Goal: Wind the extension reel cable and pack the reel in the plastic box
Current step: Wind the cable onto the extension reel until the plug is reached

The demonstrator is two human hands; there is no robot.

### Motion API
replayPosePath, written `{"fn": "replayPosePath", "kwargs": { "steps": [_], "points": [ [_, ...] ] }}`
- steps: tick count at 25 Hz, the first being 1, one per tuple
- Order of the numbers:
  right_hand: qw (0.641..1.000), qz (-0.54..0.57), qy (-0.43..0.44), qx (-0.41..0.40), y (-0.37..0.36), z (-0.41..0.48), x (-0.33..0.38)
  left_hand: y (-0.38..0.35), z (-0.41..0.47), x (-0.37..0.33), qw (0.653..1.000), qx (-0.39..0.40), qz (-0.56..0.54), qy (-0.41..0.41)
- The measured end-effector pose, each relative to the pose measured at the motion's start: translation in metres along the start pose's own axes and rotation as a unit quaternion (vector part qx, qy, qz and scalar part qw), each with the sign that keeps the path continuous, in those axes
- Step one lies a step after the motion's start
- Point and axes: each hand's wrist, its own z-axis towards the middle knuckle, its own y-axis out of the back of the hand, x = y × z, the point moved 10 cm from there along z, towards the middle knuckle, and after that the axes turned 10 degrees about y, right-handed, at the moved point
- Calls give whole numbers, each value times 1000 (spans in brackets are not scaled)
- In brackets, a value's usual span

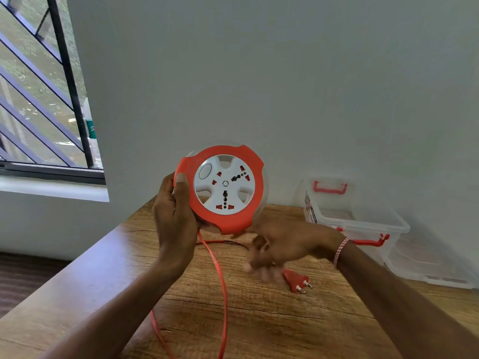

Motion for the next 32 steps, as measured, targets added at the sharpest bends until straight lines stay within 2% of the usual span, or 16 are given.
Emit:
{"fn": "replayPosePath", "kwargs": {
  "steps": [2, 3, 5, 10, 14, 18, 24, 27, 29, 31, 32],
  "points": [
    [975, 186, 83, -89, 6, 9, 4, 1, -1, 1, 1000, -2, -2, 4],
    [957, 242, 106, -121, 10, 9, 4, 1, -1, 2, 1000, -2, -3, 6],
    [944, 266, 122, -153, 16, 8, 3, 0, -1, 4, 1000, -3, -3, 8],
    [972, 59, 93, -209, 39, 0, -3, 1, 3, 4, 1000, -8, 17, 6],
    [968, 88, 120, -203, 50, -12, -3, 5, 8, 6, 999, -17, 27, 12],
    [976, 112, 69, -172, 49, -14, -14, 11, 16, 5, 999, -25, 30, 6],
    [995, -19, -51, -87, 48, -24, -37, 6, 16, 9, 998, -5, 58, -11],
    [997, -16, -70, -38, 36, -22, -38, 6, 17, 12, 998, -5, 56, -10],
    [996, -52, -70, -23, 34, -18, -33, 8, 19, 14, 998, -12, 60, -6],
    [992, -104, -37, -69, 46, -13, -18, 8, 20, 16, 998, -17, 61, -2],
    [984, -132, -13, -123, 57, -13, -7, 9, 20, 17, 998, -18, 60, 1]
  ]
}}
